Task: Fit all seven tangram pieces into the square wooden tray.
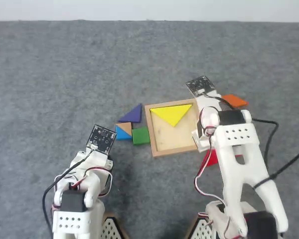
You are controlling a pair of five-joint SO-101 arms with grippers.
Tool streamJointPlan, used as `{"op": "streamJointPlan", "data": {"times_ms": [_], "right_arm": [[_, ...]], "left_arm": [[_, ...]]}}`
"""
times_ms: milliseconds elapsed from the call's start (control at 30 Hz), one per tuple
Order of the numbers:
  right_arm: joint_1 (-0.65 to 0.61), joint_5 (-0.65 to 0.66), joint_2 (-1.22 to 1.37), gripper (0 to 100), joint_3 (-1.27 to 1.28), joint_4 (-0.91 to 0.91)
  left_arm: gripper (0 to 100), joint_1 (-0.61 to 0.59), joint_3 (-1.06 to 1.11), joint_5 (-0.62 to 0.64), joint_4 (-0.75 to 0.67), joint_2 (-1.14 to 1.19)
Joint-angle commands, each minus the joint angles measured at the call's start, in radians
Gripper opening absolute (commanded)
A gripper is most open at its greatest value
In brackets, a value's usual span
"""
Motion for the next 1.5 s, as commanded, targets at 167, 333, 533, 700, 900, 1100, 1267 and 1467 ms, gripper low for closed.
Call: {"op": "streamJointPlan", "data": {"times_ms": [167,333,533,700,900,1100,1267,1467], "right_arm": [[0.085,0.094,0.202,36.5,0.02,0.087],[0.125,0.143,0.153,36.5,0.08,0.087],[0.269,0.193,0.231,36.5,0.044,0.053],[0.344,0.233,0.403,36.5,-0.097,-0.012],[0.348,0.222,0.564,36.5,-0.299,-0.022],[0.344,0.166,0.642,36.5,-0.486,-0.022],[0.348,0.074,0.73,36.5,-0.657,0.001],[0.275,-0.114,0.719,36.5,-0.76,0.128]], "left_arm": [[6,0.005,-0.01,0.005,0.006,-0.023],[6,0.005,-0.01,0.005,0.006,-0.023],[6,0.005,-0.01,0.005,0.006,-0.023],[6,0.005,-0.01,0.005,0.006,-0.023],[6,0.005,-0.01,0.005,0.006,-0.023],[6,0.005,-0.01,0.005,0.006,-0.023],[6,0.005,-0.01,0.005,0.006,-0.023],[6,0.005,-0.01,0.005,0.006,-0.023]]}}
